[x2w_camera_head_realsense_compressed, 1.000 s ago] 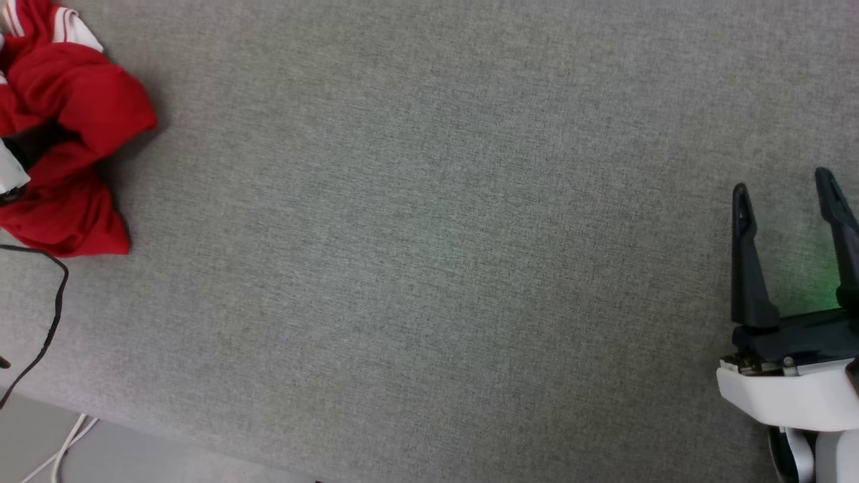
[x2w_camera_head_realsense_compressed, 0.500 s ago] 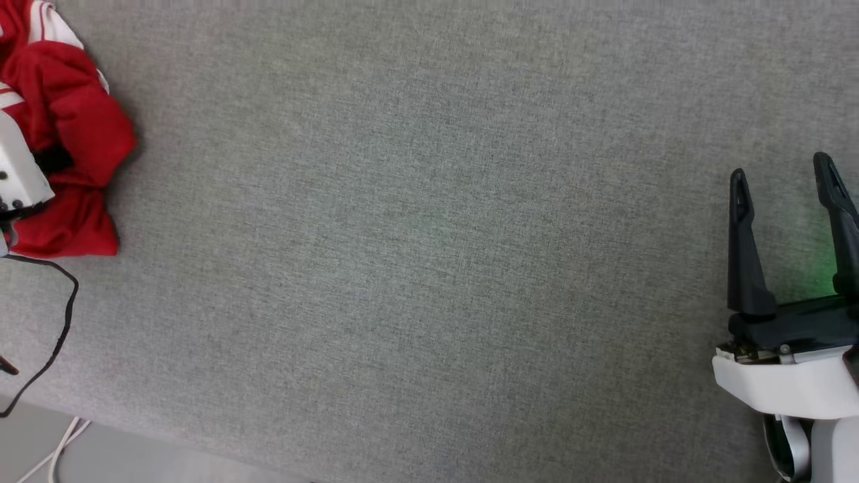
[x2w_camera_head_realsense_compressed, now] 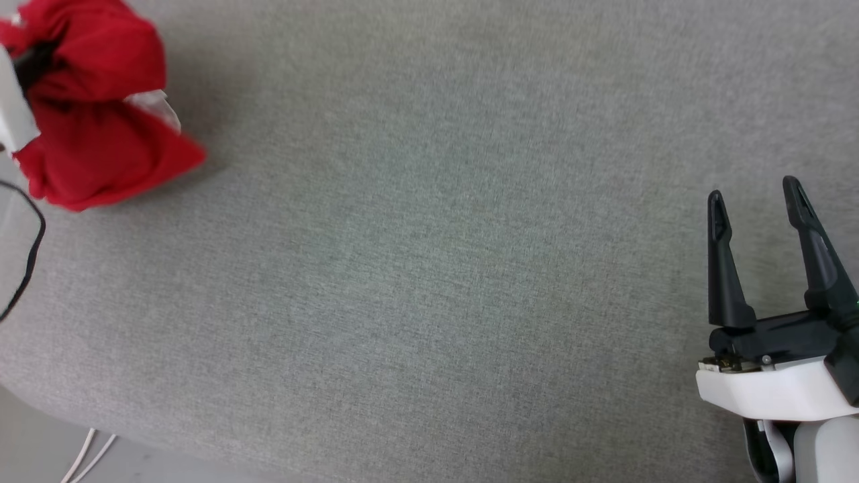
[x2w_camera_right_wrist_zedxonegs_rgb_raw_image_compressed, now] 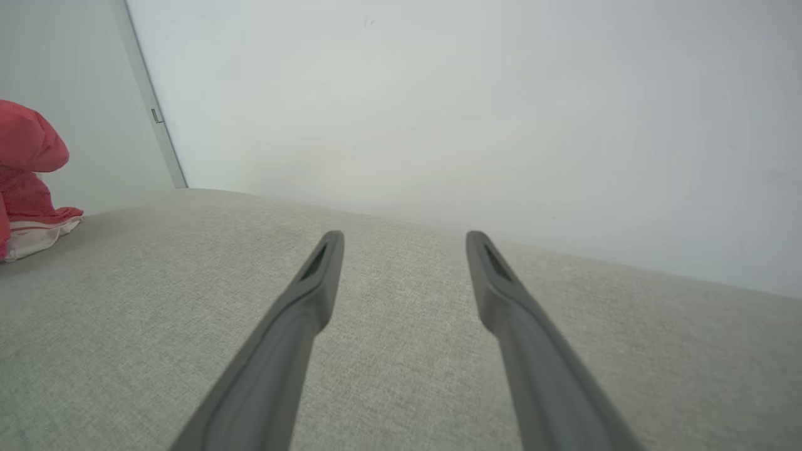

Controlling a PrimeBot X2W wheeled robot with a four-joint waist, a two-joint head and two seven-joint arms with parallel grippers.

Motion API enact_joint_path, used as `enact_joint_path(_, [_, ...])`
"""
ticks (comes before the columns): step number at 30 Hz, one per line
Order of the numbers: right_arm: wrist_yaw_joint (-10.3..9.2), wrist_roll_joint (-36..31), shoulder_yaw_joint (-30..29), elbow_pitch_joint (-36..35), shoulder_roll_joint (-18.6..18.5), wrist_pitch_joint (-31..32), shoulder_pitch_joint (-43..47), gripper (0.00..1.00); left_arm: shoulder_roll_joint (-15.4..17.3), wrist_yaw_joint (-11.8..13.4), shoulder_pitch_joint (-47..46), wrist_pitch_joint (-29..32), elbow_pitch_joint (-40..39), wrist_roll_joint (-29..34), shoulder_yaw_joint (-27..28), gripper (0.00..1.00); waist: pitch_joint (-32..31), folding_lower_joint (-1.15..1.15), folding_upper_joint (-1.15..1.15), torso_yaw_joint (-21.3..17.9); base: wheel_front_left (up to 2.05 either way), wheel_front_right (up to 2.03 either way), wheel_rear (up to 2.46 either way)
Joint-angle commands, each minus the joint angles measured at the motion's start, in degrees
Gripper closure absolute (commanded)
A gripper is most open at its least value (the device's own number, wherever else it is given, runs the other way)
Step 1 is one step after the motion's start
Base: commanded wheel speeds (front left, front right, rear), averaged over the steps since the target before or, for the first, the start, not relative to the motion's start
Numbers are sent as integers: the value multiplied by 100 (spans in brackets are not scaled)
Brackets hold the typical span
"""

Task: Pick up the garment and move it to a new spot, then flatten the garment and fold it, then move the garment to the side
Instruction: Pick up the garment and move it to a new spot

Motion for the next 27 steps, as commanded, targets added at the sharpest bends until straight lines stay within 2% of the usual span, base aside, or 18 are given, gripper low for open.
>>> enact_joint_path(1, [-4,144,-12,57,12,-14,68,0,61,2,-199,13,-265,77,-179,100,-296,0,0,-33,0,0,0])
enact_joint_path(11, [-4,562,35,230,15,-13,232,0,-193,2,-876,277,-1352,331,-893,100,-843,0,0,-478,0,0,0])
enact_joint_path(19, [-4,811,69,329,15,-14,333,0,-582,1,-1442,527,-2015,424,-1525,100,-1198,0,0,-1189,0,0,0])
enact_joint_path(27, [-4,1012,21,416,15,-13,449,0,-950,1,-1793,454,-2579,326,-2252,100,-1334,0,0,-1945,0,0,0])
